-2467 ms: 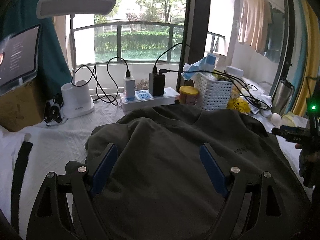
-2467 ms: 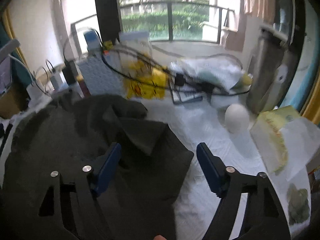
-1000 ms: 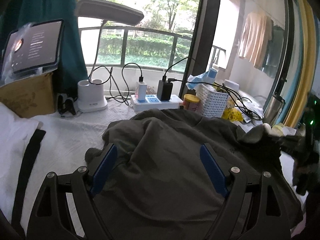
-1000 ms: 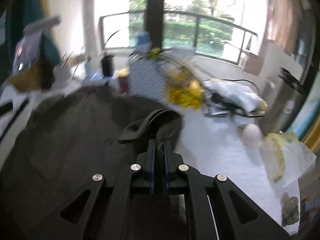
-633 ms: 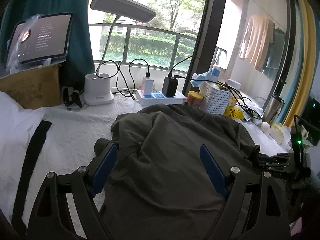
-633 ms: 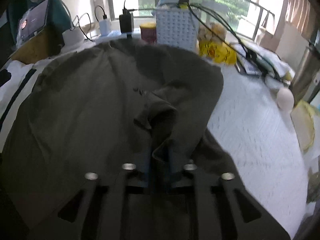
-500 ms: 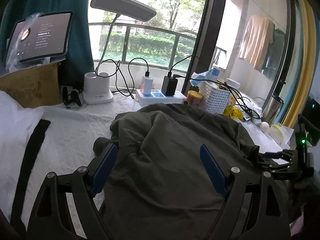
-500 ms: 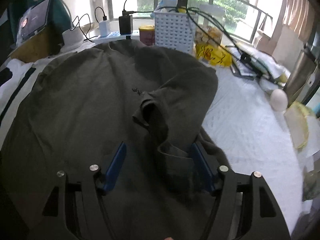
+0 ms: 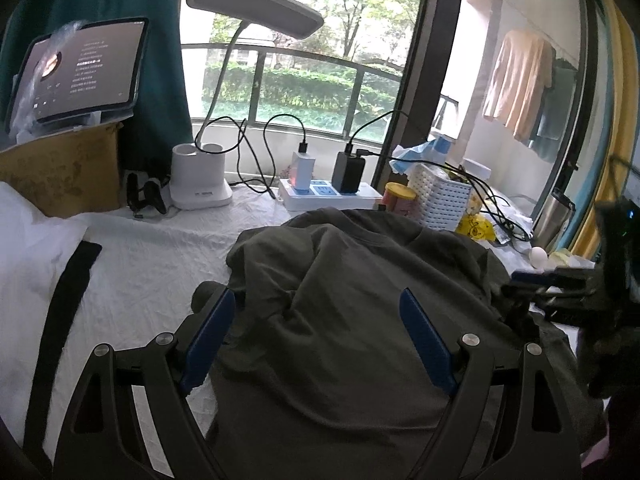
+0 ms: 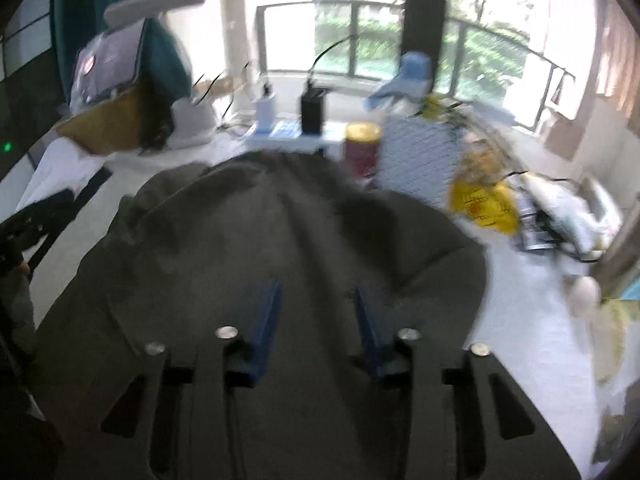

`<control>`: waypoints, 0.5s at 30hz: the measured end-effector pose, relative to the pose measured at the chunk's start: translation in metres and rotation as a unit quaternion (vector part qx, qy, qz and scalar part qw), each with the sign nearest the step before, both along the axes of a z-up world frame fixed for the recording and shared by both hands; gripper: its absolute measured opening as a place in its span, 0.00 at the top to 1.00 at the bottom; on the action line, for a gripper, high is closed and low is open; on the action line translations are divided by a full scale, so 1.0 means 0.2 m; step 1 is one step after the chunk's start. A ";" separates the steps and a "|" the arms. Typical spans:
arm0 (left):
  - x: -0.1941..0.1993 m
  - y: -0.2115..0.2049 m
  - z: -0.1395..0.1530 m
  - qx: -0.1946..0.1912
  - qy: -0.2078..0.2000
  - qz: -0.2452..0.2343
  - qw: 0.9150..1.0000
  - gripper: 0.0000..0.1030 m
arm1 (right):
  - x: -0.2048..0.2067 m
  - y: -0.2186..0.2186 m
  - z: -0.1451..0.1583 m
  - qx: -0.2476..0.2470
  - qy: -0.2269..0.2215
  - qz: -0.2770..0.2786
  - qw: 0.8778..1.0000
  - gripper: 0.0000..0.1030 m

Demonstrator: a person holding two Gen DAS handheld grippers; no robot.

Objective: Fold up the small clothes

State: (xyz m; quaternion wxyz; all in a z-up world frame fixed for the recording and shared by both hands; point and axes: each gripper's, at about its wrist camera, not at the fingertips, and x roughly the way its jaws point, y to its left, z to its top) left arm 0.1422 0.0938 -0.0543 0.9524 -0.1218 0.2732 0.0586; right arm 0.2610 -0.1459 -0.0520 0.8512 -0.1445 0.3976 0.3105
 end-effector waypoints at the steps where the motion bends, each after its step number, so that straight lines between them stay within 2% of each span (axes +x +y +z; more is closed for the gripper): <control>1: 0.00 0.01 -0.01 -0.002 0.002 0.002 1.000 0.16 | 0.01 0.02 -0.04 -0.014 0.007 -0.006 1.000 0.67; 2: 0.00 0.02 -0.02 -0.004 0.004 0.003 1.000 0.16 | 0.02 0.03 -0.07 -0.025 0.009 -0.013 1.000 0.71; 4: 0.01 0.04 -0.03 -0.005 0.008 0.005 1.000 0.16 | 0.06 -0.01 -0.13 -0.042 0.015 -0.046 0.998 0.72; 7: 0.03 0.06 -0.04 -0.005 0.014 0.005 1.000 0.16 | 0.10 -0.11 -0.14 -0.037 0.023 -0.082 0.996 0.72; 15: 0.06 0.06 -0.05 -0.005 0.015 -0.001 1.000 0.16 | 0.17 -0.12 -0.21 -0.030 0.049 -0.089 0.994 0.72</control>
